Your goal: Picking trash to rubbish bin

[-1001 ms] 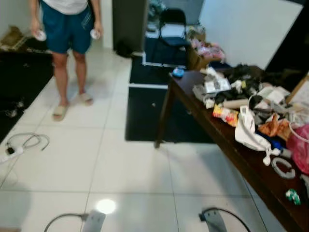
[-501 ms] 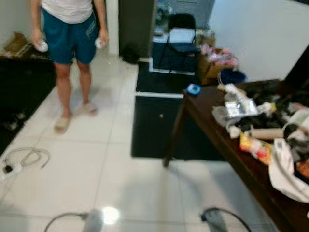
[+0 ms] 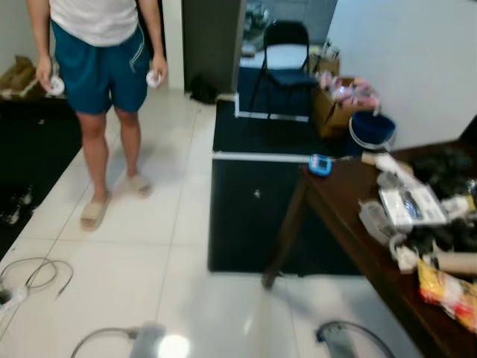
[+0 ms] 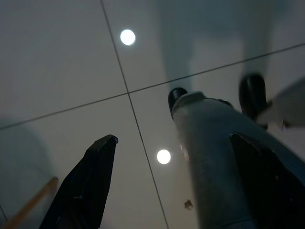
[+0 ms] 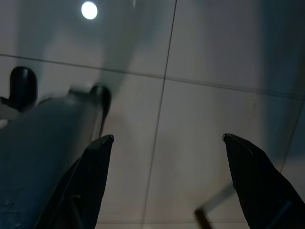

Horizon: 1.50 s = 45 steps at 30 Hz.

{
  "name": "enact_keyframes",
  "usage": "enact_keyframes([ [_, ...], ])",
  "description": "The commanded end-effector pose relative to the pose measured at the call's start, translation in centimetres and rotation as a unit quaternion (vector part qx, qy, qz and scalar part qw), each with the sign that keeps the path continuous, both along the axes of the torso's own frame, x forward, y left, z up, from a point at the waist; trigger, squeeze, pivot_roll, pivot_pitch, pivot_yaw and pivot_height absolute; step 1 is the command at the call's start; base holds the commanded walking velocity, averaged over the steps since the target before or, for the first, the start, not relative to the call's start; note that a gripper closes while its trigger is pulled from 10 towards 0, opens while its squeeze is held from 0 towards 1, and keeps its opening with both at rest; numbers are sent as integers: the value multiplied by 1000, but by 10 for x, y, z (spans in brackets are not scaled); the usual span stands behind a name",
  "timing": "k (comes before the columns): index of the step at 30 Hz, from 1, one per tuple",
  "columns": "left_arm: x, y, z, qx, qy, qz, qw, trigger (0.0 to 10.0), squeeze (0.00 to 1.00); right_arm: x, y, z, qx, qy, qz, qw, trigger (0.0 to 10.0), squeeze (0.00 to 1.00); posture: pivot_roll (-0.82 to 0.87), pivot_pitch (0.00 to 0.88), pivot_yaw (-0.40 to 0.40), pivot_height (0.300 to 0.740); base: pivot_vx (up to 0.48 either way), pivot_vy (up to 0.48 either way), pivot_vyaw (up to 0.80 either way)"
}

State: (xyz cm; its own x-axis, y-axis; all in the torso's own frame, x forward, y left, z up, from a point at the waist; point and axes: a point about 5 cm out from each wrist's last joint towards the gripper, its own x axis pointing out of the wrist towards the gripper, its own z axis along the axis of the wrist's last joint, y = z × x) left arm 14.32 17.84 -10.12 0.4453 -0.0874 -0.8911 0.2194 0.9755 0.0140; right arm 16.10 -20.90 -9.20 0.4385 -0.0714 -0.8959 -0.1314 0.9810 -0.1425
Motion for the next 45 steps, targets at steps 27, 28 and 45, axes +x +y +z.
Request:
enact_keyframes([
  [27,-21,3,-7,0,43,12,999,10000,0,-11,-11,-2,-20,25,4,999,10000,0,45,74,-58,740,0,0,-791],
  [28,-21,3,-7,0,43,12,999,10000,0,-11,-11,-3,-21,26,5,999,10000,0,45,73,-57,740,0,0,-788],
  [45,-21,0,-7,1,43,2,999,10000,0,-14,-13,-3,-25,35,15,999,10000,0,36,57,-55,740,0,0,-788],
])
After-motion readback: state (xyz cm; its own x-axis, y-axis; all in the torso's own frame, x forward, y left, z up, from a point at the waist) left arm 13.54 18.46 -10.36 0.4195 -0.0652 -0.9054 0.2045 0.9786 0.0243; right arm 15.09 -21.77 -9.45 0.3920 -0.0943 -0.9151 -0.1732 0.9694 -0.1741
